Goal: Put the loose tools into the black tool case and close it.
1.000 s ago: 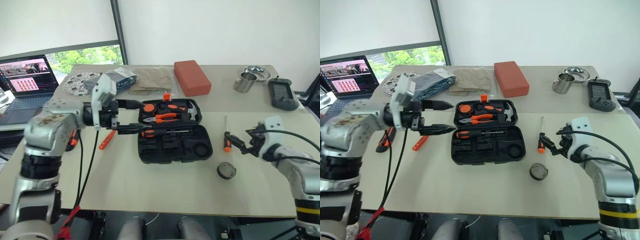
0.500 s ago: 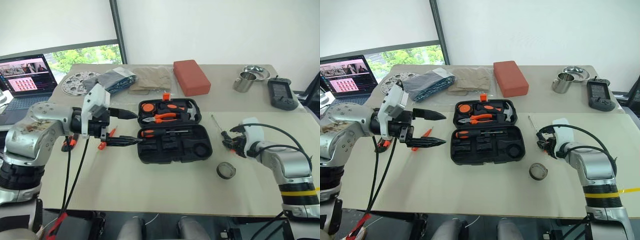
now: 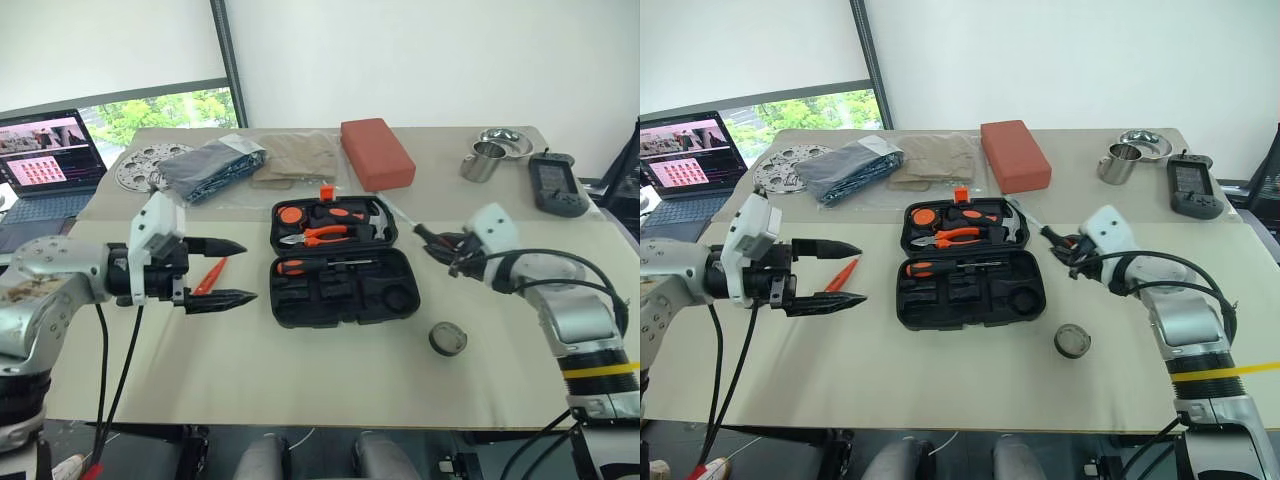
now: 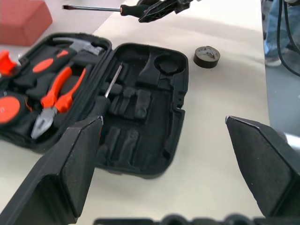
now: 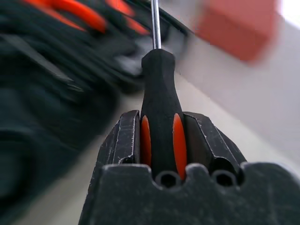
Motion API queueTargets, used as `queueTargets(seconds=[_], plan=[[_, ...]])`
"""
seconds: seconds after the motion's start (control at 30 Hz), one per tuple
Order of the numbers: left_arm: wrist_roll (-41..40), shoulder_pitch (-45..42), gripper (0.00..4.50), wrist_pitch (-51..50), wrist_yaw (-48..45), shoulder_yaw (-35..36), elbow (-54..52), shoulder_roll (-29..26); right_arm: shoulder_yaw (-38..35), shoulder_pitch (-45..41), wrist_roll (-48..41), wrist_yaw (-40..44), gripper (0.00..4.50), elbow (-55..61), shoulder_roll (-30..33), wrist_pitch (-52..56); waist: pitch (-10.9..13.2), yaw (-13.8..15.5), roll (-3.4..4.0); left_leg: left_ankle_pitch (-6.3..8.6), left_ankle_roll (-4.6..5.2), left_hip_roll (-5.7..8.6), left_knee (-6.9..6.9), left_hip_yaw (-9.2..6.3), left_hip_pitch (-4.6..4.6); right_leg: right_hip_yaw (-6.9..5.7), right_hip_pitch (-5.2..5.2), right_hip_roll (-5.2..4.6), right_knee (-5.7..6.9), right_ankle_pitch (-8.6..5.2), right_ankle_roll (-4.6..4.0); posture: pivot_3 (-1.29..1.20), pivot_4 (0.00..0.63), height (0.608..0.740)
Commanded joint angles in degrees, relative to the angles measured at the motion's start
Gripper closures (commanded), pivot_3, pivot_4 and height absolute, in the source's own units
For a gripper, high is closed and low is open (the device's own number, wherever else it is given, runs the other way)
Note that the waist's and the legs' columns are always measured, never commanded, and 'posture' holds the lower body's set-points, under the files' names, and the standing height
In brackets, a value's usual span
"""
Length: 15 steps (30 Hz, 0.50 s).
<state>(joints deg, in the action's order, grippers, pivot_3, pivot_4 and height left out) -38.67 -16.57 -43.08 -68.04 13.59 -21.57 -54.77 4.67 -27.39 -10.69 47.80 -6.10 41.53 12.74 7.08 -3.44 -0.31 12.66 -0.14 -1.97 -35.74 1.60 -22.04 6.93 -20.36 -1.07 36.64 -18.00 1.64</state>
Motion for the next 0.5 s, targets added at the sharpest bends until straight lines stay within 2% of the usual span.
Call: queueTargets(seconds=[0.03,0.17,0.33,0.5], plan=[[-2.03,2.94,0.0,-0.94,1.53,5.24,-3.35,-1.95,2.81,-4.24,1.4,8.57,3.45,-4.39,-0.46,-10.71,0.02,-0.04,-0.03,0.0,0.0,-0.01,-0.01,-0.01,0.0,0.0,0.0,-0.01,0.01,0.0,-0.01,0.0,0.15,0.74],[-3.47,7.48,0.0,-1.95,3.37,9.65,-6.02,-2.62,8.63,-11.87,5.77,18.18,3.45,-17.83,-2.63,-26.0,0.06,-0.34,-0.05,0.0,0.0,-0.04,-0.02,0.02,0.12,-0.01,0.06,-0.12,0.05,0.02,-0.04,0.0,0.15,0.74],[-4.7,10.19,0.0,-2.52,5.58,12.98,-7.96,-2.74,10.36,-19.41,7.09,25.81,3.45,-32.96,-5.7,-36.81,0.1,-0.49,-0.09,0.0,0.0,-0.08,0.0,0.02,0.21,-0.06,0.12,-0.16,0.06,0.03,-0.09,0.0,0.15,0.74],[-6.55,12.93,0.0,-3.47,7.37,15.94,-10.21,-2.67,10.79,-24.85,9.57,29.58,3.45,-44.31,-7.95,-44.24,0.11,-0.54,-0.09,0.0,0.0,-0.07,0.04,0.01,0.25,-0.1,0.14,-0.26,0.1,0.03,-0.13,0.0,0.15,0.74]])
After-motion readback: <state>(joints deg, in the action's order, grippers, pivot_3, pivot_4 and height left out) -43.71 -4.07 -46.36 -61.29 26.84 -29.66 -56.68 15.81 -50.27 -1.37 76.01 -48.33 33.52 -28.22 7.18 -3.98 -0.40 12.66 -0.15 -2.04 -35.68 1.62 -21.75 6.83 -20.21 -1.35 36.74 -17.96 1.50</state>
